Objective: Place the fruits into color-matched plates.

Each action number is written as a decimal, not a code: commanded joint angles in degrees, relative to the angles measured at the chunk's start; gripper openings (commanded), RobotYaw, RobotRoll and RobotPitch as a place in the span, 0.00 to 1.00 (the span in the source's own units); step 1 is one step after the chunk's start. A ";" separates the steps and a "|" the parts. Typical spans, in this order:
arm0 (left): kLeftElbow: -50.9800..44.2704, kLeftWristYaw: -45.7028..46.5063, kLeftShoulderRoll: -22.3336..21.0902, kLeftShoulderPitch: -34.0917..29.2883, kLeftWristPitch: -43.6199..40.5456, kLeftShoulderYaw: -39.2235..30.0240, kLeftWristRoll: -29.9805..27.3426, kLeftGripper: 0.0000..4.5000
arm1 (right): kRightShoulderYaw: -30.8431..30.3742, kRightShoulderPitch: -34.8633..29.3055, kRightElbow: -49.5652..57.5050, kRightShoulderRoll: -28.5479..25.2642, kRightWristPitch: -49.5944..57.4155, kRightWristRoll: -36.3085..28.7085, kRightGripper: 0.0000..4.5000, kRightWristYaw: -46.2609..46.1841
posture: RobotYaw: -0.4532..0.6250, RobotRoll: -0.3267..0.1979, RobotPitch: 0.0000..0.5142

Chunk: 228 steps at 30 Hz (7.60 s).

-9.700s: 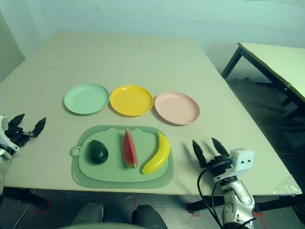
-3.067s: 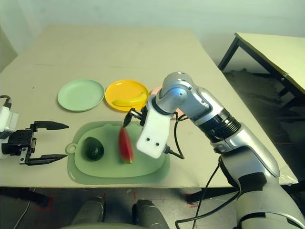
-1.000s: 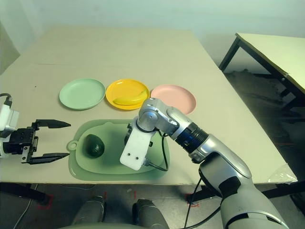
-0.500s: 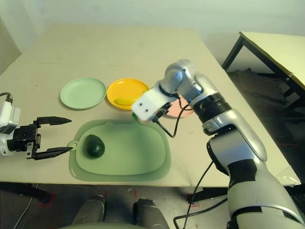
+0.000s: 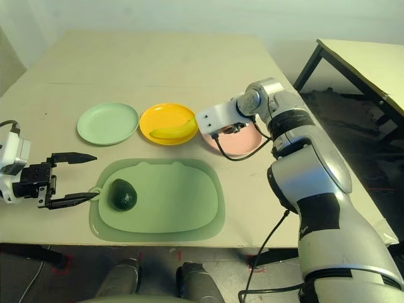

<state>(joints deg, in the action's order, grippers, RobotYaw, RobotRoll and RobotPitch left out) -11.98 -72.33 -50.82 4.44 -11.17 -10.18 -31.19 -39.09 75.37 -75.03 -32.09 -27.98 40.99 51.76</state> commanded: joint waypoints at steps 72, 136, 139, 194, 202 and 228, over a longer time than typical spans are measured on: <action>25.29 -20.17 -1.01 25.54 23.62 19.45 11.88 1.00 | 45.93 -73.57 98.63 3.88 50.12 -68.03 0.99 8.59 | 0.49 0.62 0.10; 43.97 -19.20 12.04 35.83 42.98 36.14 26.49 0.73 | 32.09 -84.12 83.83 -4.05 11.03 -59.61 1.00 16.56 | 0.44 0.62 0.11; 43.93 -19.49 11.90 35.70 42.77 35.82 26.60 0.73 | 31.85 -84.14 83.76 -4.24 10.83 -59.51 1.00 16.64 | 0.45 0.62 0.10; 90.21 40.08 16.96 61.23 38.89 35.88 64.23 0.99 | 37.17 -88.81 90.42 7.57 24.17 -57.57 1.00 -13.96 | 0.37 0.62 0.17; 89.29 37.14 15.64 62.32 42.33 32.49 60.48 0.99 | 38.47 -88.60 89.64 7.77 23.72 -57.59 1.00 -14.83 | 0.39 0.62 0.17; 22.86 42.83 25.00 2.12 15.40 -8.08 11.23 0.99 | 51.33 -85.20 70.98 14.12 3.45 -57.38 1.00 -20.74 | 0.48 0.62 0.16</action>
<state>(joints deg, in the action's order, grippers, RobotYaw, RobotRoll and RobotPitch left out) 12.77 -31.17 -27.00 7.98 6.13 -17.64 -18.64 12.09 -9.78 -4.05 -18.26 -21.93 -15.69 30.47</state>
